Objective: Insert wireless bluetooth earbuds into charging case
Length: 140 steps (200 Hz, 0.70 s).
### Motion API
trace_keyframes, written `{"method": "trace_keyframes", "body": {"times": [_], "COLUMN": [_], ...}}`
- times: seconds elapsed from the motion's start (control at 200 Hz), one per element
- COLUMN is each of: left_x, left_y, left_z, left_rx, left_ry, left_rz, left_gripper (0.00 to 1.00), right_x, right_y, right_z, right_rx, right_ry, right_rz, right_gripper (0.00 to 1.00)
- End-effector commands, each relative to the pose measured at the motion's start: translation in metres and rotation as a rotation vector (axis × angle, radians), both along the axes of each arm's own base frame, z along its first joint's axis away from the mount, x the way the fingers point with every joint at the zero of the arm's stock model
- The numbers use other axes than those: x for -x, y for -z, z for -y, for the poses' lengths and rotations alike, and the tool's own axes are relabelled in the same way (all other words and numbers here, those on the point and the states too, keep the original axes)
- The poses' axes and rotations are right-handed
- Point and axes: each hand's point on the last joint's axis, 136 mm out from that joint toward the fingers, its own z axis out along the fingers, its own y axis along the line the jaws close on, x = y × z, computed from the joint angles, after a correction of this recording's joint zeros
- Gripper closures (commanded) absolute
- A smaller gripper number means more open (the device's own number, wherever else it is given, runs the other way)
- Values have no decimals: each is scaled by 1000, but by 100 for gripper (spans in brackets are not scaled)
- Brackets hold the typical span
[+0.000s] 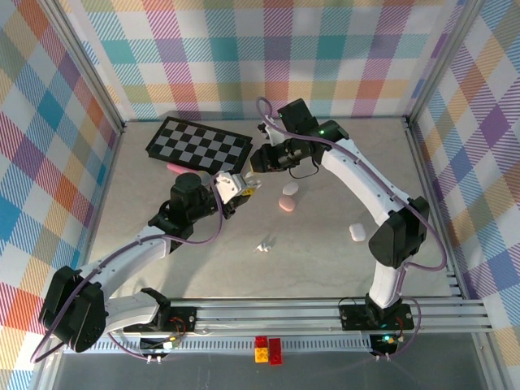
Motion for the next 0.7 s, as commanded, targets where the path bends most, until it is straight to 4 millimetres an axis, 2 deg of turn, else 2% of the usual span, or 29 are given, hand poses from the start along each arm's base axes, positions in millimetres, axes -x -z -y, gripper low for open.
{"method": "trace_keyframes", "body": {"times": [0.0,0.22,0.44,0.55,0.645,0.695], "left_x": [-6,-8,0,9,27,39], "left_y": [-27,-28,-26,-27,-36,-38], "left_z": [-7,-8,-4,-1,6,10], "left_rx": [42,57,73,99,106,82], "left_ry": [-51,-61,9,75,201,275], "left_rz": [62,50,-29,-70,-141,-188], "left_gripper": [100,100,100,100,100,100], "right_x": [30,47,35,40,57,71], "right_y": [-8,-16,-35,-45,-48,-50], "right_z": [7,13,29,33,39,42], "right_rx": [-2,-17,-14,-44,-51,-57], "right_ry": [-91,-154,-76,-123,-253,-352], "right_rz": [-17,-3,193,349,527,619], "right_gripper": [74,75,70,60,46,42]}}
